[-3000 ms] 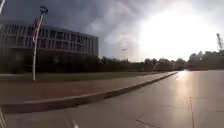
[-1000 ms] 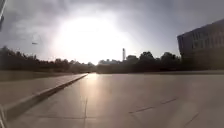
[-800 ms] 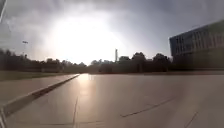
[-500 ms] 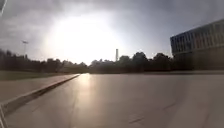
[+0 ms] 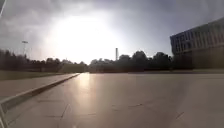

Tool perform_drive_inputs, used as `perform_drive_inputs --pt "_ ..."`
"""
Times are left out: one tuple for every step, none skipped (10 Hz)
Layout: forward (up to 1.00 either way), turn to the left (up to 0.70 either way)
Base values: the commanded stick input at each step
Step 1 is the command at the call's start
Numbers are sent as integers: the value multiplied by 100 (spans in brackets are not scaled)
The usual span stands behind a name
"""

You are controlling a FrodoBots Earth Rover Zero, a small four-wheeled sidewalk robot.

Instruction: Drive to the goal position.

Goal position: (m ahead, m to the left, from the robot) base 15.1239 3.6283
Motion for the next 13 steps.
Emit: perform_drive_inputs --pt "70 0" --pt "70 0" --pt "70 0" --pt "70 0" --pt "70 0" --pt "70 0" --pt "70 0" --pt "70 0" --pt "70 0" --pt "70 0" --pt "70 0" --pt "70 0" --pt "70 0"
